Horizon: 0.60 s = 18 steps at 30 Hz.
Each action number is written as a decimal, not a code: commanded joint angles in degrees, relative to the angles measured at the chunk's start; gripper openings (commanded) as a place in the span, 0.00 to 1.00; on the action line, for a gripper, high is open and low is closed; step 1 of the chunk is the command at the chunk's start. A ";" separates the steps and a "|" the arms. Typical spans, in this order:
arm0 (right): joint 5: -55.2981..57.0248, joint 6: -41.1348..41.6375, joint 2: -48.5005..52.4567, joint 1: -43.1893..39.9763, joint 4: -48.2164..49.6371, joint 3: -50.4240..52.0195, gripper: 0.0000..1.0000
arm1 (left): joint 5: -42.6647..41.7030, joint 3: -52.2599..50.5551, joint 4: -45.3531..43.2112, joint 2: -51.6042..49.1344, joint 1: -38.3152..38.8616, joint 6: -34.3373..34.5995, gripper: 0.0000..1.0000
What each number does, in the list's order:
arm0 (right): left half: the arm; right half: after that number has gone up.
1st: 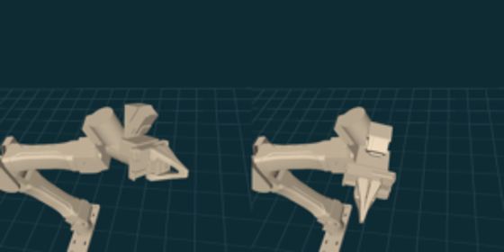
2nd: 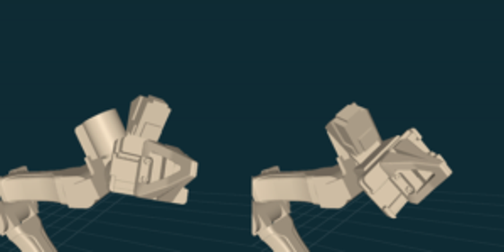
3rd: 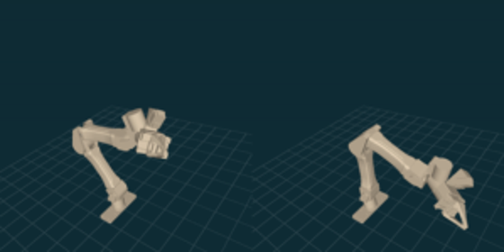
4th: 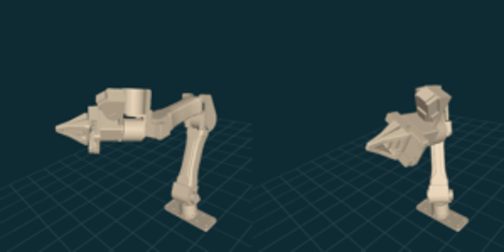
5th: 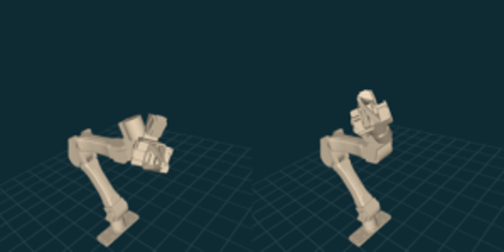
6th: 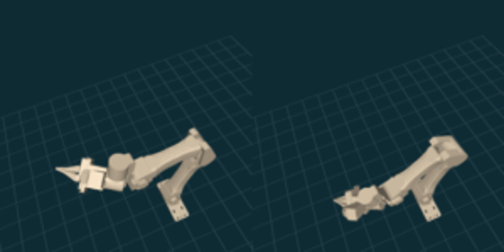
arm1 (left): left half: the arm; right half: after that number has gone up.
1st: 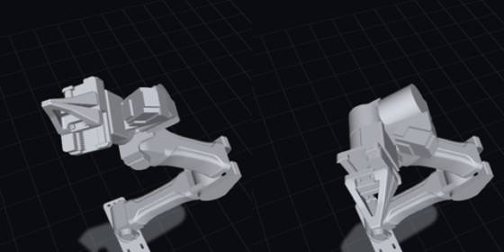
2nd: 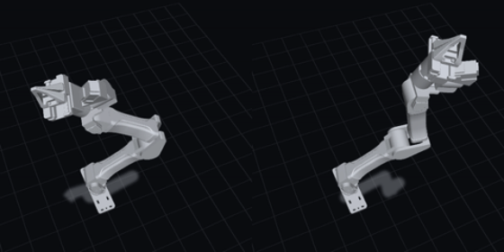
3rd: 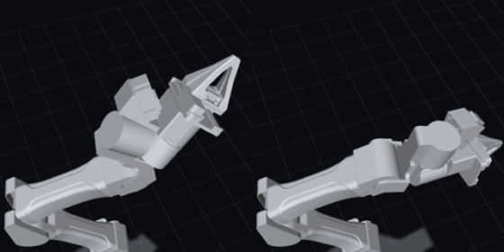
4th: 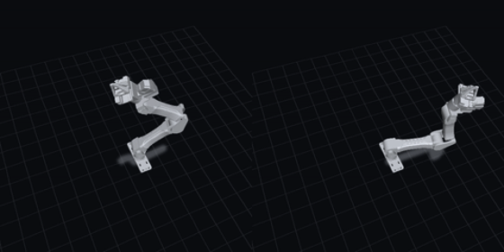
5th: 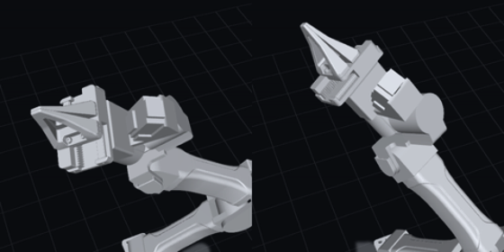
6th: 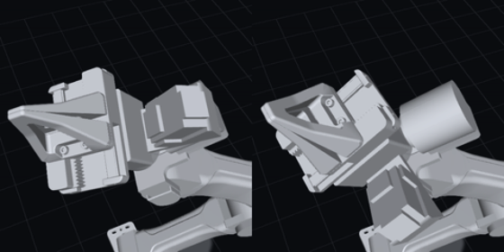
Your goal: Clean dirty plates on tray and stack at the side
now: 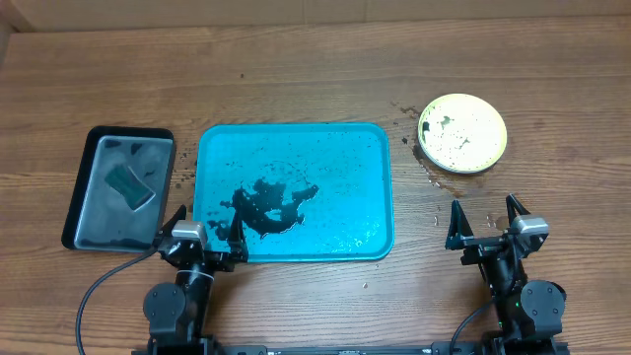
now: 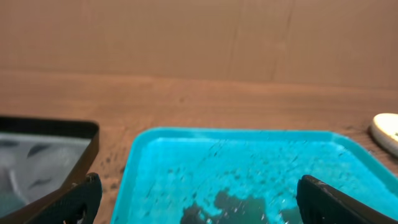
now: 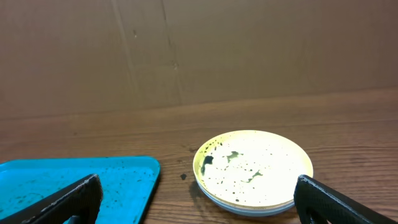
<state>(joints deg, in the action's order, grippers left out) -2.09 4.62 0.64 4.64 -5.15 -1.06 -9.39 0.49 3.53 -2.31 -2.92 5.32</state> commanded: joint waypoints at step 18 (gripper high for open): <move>0.55 -0.17 -0.48 0.17 0.35 0.59 1.00 | 3.19 -0.22 0.48 2.05 1.07 -1.70 1.00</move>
<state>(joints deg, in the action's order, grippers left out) -2.11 4.64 0.62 4.64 -5.15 -1.06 -7.11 0.49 3.73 -0.91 -2.22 5.32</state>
